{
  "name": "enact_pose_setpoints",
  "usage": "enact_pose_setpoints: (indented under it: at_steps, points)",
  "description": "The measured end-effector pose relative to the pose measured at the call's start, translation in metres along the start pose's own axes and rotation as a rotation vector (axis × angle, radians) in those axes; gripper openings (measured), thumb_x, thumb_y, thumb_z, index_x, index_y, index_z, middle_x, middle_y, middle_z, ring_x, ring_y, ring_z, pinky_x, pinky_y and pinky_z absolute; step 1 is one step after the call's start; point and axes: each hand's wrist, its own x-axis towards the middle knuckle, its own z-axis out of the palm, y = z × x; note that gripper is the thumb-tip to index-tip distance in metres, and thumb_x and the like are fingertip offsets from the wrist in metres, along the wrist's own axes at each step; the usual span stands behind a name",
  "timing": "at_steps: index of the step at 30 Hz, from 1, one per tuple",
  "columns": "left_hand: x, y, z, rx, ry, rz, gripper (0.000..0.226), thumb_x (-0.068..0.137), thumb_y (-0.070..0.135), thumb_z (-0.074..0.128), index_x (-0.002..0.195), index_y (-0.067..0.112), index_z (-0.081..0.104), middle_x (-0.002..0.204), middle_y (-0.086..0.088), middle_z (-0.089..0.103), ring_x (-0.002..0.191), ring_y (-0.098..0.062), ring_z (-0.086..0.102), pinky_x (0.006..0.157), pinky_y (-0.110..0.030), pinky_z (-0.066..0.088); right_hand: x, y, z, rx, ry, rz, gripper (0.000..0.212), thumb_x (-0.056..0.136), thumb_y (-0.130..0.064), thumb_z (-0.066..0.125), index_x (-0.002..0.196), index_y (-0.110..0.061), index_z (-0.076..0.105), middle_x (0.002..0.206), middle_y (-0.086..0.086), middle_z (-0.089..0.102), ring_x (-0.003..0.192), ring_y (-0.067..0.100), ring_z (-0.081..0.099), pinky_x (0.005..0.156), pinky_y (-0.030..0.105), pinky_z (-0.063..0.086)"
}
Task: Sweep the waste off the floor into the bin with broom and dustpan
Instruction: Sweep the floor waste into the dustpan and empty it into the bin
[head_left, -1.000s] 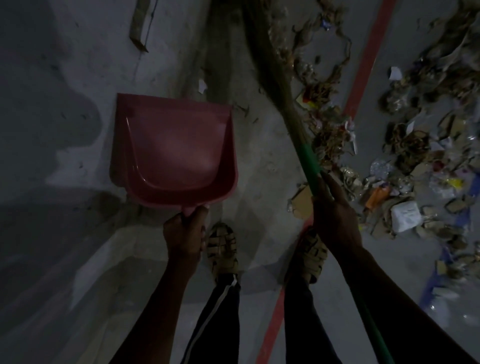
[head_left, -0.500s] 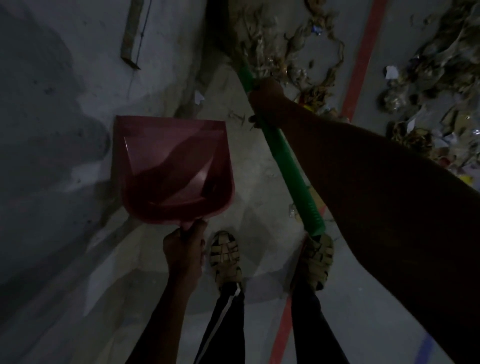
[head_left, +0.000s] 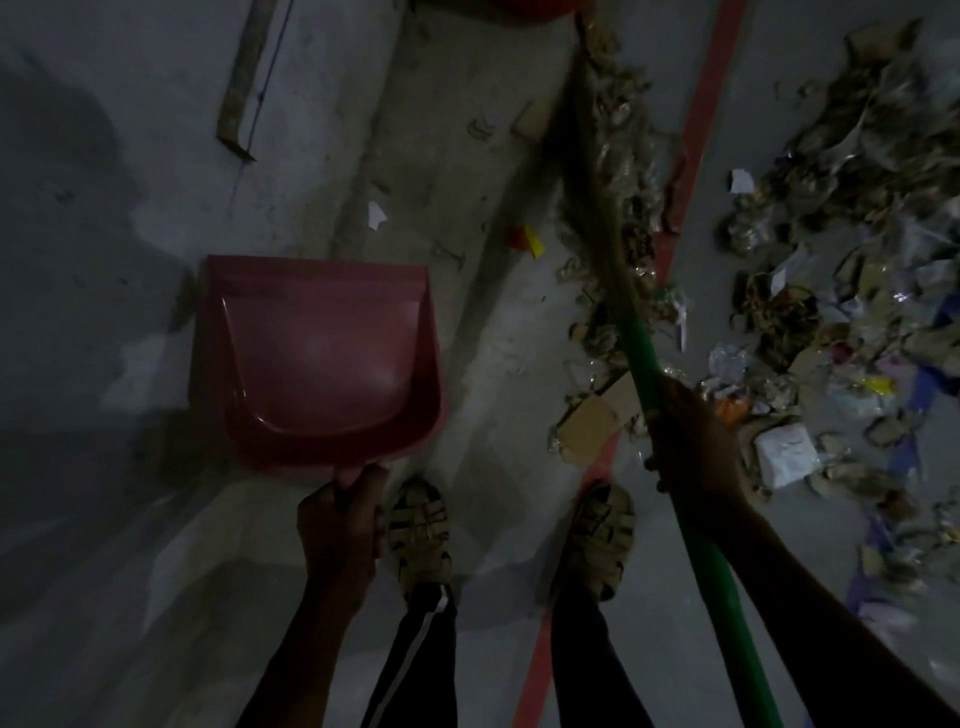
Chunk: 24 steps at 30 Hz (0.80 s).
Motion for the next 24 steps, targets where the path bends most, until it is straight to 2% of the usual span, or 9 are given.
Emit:
enact_pose_setpoints:
  at_steps: [2, 3, 5, 6, 9, 11, 15, 19, 24]
  points:
    - [-0.002, -0.003, 0.004, -0.003, 0.01, -0.022, 0.039, 0.089, 0.027, 0.077, 0.068, 0.006, 0.053, 0.058, -0.013, 0.045, 0.041, -0.015, 0.037, 0.037, -0.017, 0.026, -0.015, 0.022, -0.004, -0.159, 0.009, -0.165, 0.045, 0.094, -0.069, 0.035, 0.138, -0.068, 0.026, 0.143, 0.006, 0.05, 0.117, 0.042, 0.06, 0.094, 0.065, 0.048]
    - [-0.003, -0.005, 0.006, 0.0, 0.013, -0.031, 0.041, 0.088, 0.029, 0.078, 0.065, 0.008, 0.052, 0.057, -0.012, 0.045, 0.042, -0.016, 0.038, 0.038, -0.017, 0.026, -0.023, 0.022, -0.007, -0.156, 0.029, -0.236, 0.049, 0.097, -0.054, 0.045, 0.141, -0.063, 0.027, 0.148, 0.006, 0.045, 0.114, 0.043, 0.061, 0.09, 0.064, 0.051]
    - [-0.006, -0.009, 0.011, 0.013, 0.006, -0.031, 0.043, 0.087, 0.031, 0.079, 0.061, 0.01, 0.053, 0.055, -0.011, 0.047, 0.043, -0.017, 0.04, 0.038, -0.017, 0.027, -0.033, 0.009, -0.004, -0.064, 0.073, -0.34, 0.057, 0.098, -0.015, 0.054, 0.151, -0.028, 0.037, 0.151, 0.012, 0.042, 0.104, 0.044, 0.064, 0.079, 0.054, 0.058]
    - [-0.008, -0.01, 0.013, 0.016, 0.003, -0.026, 0.042, 0.087, 0.031, 0.079, 0.062, 0.01, 0.053, 0.056, -0.012, 0.047, 0.045, -0.017, 0.041, 0.038, -0.017, 0.027, -0.033, -0.004, -0.002, -0.052, 0.104, -0.382, 0.056, 0.097, -0.007, 0.055, 0.15, -0.016, 0.039, 0.151, 0.014, 0.041, 0.105, 0.042, 0.063, 0.08, 0.048, 0.057]
    - [-0.013, -0.014, 0.02, 0.013, 0.007, -0.009, 0.039, 0.087, 0.028, 0.079, 0.067, 0.006, 0.054, 0.059, -0.015, 0.047, 0.049, -0.02, 0.041, 0.04, -0.019, 0.029, -0.001, -0.047, 0.013, -0.014, 0.123, -0.492, 0.052, 0.097, -0.015, 0.05, 0.147, -0.008, 0.043, 0.147, 0.018, 0.045, 0.102, 0.031, 0.063, 0.082, 0.035, 0.053]
    - [-0.012, -0.02, 0.024, 0.03, 0.022, -0.028, 0.041, 0.085, 0.031, 0.081, 0.063, 0.009, 0.054, 0.058, -0.013, 0.049, 0.052, -0.021, 0.044, 0.045, -0.024, 0.032, 0.03, -0.084, 0.027, 0.041, 0.064, -0.537, 0.048, 0.098, -0.017, 0.046, 0.145, -0.008, 0.045, 0.143, 0.017, 0.049, 0.094, 0.028, 0.064, 0.076, 0.034, 0.055]
    - [-0.015, -0.025, 0.032, -0.056, 0.012, -0.062, 0.044, 0.083, 0.03, 0.083, 0.062, 0.011, 0.049, 0.06, -0.011, 0.046, 0.053, -0.018, 0.039, 0.049, -0.029, 0.031, 0.088, -0.171, 0.032, 0.189, -0.103, -0.383, 0.039, 0.101, -0.01, 0.043, 0.14, -0.01, 0.047, 0.106, 0.018, 0.063, 0.075, 0.031, 0.069, 0.056, 0.045, 0.059]
    - [-0.024, -0.024, 0.036, -0.094, 0.022, -0.055, 0.045, 0.086, 0.025, 0.08, 0.062, 0.01, 0.045, 0.059, -0.011, 0.041, 0.042, -0.014, 0.034, 0.041, -0.022, 0.028, 0.137, -0.23, 0.025, 0.099, -0.291, -0.27, 0.039, 0.1, -0.012, 0.046, 0.139, -0.007, 0.049, 0.117, 0.019, 0.061, 0.094, 0.034, 0.068, 0.075, 0.041, 0.059]
    - [-0.024, -0.021, 0.029, -0.097, 0.025, -0.064, 0.042, 0.084, 0.025, 0.082, 0.062, 0.01, 0.05, 0.057, -0.009, 0.043, 0.043, -0.015, 0.036, 0.043, -0.023, 0.03, 0.134, -0.198, 0.021, 0.112, -0.224, -0.05, 0.035, 0.099, -0.018, 0.053, 0.133, -0.014, 0.051, 0.101, 0.01, 0.06, 0.07, 0.021, 0.068, 0.043, 0.024, 0.051]
